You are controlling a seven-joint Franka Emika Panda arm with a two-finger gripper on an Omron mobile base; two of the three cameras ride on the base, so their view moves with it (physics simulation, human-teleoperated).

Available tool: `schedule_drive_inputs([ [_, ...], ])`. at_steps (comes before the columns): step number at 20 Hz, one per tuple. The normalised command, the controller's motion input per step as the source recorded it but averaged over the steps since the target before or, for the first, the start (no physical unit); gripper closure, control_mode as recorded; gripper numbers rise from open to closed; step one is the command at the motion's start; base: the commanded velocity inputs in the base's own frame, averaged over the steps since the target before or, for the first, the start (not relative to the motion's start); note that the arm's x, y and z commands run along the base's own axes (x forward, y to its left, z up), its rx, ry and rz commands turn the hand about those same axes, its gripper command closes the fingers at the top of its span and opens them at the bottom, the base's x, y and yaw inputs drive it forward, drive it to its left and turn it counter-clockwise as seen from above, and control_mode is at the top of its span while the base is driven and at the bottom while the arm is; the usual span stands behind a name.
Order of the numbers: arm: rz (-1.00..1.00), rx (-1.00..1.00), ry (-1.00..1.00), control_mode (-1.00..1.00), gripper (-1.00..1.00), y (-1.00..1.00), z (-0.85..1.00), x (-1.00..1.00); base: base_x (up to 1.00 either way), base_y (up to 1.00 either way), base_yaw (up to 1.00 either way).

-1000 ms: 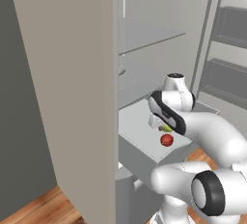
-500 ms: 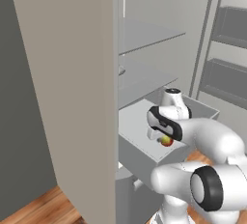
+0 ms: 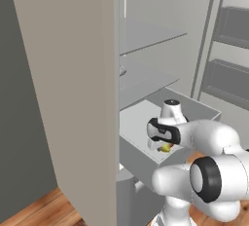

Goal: Place the onion and lemon inside the fridge drawer. Close the drawer after placing the vegetables.

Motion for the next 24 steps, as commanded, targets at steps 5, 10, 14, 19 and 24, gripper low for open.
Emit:
schedule_drive_inputs([
  [5,0.07,0.0,0.0,-1.0,1.0,0.0,-0.32,0.01,0.0,0.0,0.0],
  [10,0.07,0.0,0.03,-1.0,-1.0,0.0,-0.33,0.0,0.0,0.0,0.0],
  [14,0.03,0.0,-0.03,-1.0,-1.0,0.0,0.09,0.0,0.0,0.0,0.0],
  [19,0.0,0.0,-0.02,-1.0,-1.0,0.0,0.67,0.0,0.0,0.0,0.0],
  [24,-0.02,0.0,-0.03,-1.0,-1.0,-0.03,0.99,0.0,0.0,0.0,0.0],
])
